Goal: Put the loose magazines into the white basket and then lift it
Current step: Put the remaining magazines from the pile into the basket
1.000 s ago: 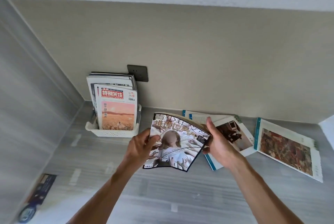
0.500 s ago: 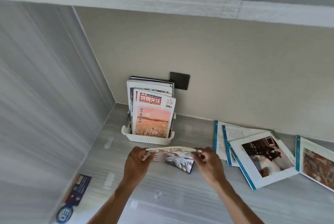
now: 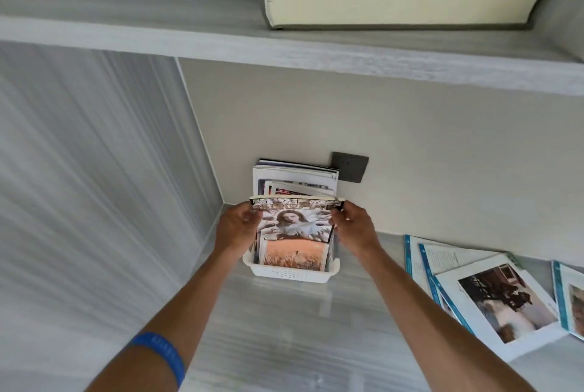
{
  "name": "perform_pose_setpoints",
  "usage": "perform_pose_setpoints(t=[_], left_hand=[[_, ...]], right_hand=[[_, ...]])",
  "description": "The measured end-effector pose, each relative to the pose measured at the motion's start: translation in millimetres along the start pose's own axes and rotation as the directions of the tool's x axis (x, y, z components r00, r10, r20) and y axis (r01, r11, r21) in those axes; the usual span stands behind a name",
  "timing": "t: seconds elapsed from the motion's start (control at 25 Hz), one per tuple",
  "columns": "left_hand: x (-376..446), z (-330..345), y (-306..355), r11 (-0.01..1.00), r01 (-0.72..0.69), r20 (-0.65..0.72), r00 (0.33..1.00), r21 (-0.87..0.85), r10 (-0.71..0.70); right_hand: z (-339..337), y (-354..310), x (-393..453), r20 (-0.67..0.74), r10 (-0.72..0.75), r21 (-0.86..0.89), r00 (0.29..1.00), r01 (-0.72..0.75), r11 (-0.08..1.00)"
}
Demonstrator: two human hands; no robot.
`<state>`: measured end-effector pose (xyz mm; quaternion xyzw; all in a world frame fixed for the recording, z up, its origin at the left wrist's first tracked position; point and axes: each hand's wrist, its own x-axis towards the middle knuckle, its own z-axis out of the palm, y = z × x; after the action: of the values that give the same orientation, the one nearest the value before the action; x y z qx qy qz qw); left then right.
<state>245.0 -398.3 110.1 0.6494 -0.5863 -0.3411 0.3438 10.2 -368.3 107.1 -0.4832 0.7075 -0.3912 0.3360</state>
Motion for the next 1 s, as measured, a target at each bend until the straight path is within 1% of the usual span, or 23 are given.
perform_pose_setpoints(t=[0.12, 0.2, 0.28, 0.36, 0.4, 0.44, 0.48, 0.56, 0.6, 0.64, 0.68, 0.8, 0.92, 1.0], left_hand=[[10.9, 7.2, -17.3, 0.998, 0.034, 0.011, 0.999, 0.054, -0.034], [16.3, 12.6, -30.2, 0.995, 0.082, 0.057, 0.995, 0.05, -0.085], [18.4, 19.4, -43.2, 0.983, 0.181, 0.125, 0.976, -0.013, -0.178], [19.5, 21.7, -45.1, 0.942, 0.309, 0.2, 0.939, -0.131, -0.28], [19.7, 21.7, -43.1, 0.919, 0.348, 0.238, 0.923, -0.186, -0.302], [18.4, 22.3, -39.6, 0.908, 0.357, 0.252, 0.92, -0.219, -0.301], [15.4, 23.9, -34.8, 0.907, 0.344, 0.236, 0.928, -0.245, -0.289], [-2.9, 34.5, -26.0, 0.898, 0.309, 0.156, 0.95, -0.313, -0.272], [-17.9, 45.0, -25.2, 0.888, 0.304, 0.148, 0.952, -0.344, -0.268], [-35.9, 60.2, -24.6, 0.884, 0.312, 0.183, 0.948, -0.349, -0.262], [-55.7, 78.5, -23.6, 0.885, 0.333, 0.245, 0.934, -0.326, -0.261], [-107.9, 135.4, -16.0, 0.907, 0.363, 0.417, 0.874, -0.215, -0.251], [-139.5, 181.3, 8.9, 0.934, 0.322, 0.537, 0.821, -0.157, -0.193], [-156.2, 210.9, 30.8, 0.95, 0.285, 0.574, 0.802, -0.125, -0.165]], right_hand=[[19.1, 11.4, 13.2, 0.049, 0.078, -0.045, 0.996, -0.075, 0.996], [27.4, 19.7, 17.7, 0.084, 0.153, -0.019, 0.985, -0.152, 0.988], [33.5, 24.8, 17.0, 0.117, 0.205, 0.021, 0.972, -0.209, 0.978], [35.9, 26.2, 15.2, 0.117, 0.234, 0.088, 0.965, -0.245, 0.965], [34.3, 26.9, 13.1, 0.11, 0.246, 0.138, 0.963, -0.26, 0.956], [31.1, 28.5, 10.2, 0.104, 0.257, 0.192, 0.961, -0.273, 0.943], [25.7, 31.4, 5.9, 0.101, 0.269, 0.225, 0.958, -0.286, 0.932], [9.9, 42.6, -10.2, 0.111, 0.296, 0.228, 0.949, -0.314, 0.922], [2.5, 51.5, -21.1, 0.124, 0.317, 0.228, 0.94, -0.338, 0.913], [-7.7, 64.4, -33.7, 0.137, 0.348, 0.212, 0.927, -0.37, 0.904], [-20.2, 80.4, -46.6, 0.147, 0.392, 0.157, 0.908, -0.412, 0.897], [-70.6, 136.3, -86.1, 0.129, 0.522, -0.069, 0.843, -0.517, 0.853], [-126.1, 189.3, -116.6, 0.072, 0.552, -0.229, 0.831, -0.524, 0.82], [-161.1, 223.3, -130.0, 0.019, 0.581, -0.241, 0.814, -0.56, 0.793]])
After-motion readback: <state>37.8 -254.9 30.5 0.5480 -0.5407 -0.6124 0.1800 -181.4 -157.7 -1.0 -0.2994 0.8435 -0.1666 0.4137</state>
